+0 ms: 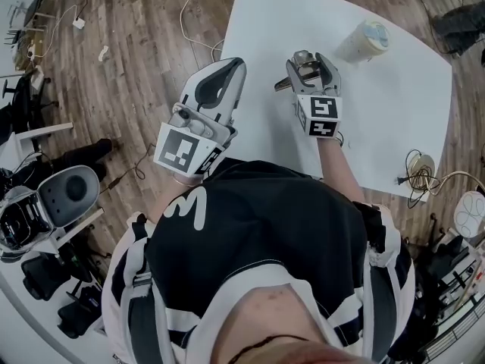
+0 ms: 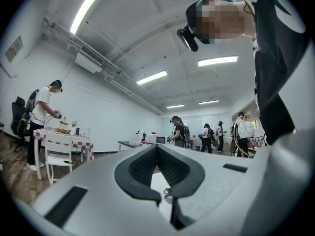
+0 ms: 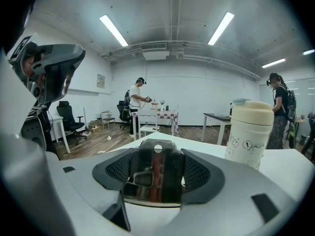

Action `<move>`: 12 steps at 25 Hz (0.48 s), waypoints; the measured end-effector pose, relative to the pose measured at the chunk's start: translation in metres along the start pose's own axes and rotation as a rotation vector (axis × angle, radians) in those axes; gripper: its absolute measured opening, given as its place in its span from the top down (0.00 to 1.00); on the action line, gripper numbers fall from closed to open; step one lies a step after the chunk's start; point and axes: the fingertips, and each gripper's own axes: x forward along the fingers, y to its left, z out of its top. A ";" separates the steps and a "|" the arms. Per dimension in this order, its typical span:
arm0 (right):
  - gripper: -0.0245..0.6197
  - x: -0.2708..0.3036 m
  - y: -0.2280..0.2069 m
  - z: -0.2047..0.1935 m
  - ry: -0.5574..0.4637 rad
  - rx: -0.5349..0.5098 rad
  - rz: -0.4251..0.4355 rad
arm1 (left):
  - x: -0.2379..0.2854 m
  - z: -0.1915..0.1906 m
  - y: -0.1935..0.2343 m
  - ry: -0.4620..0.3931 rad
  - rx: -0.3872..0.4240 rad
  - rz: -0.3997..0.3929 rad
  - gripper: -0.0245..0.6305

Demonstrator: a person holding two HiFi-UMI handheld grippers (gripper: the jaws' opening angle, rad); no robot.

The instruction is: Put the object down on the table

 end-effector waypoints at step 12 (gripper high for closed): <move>0.48 0.010 0.002 -0.023 0.057 -0.005 0.000 | -0.006 0.002 0.002 0.000 -0.005 0.021 0.96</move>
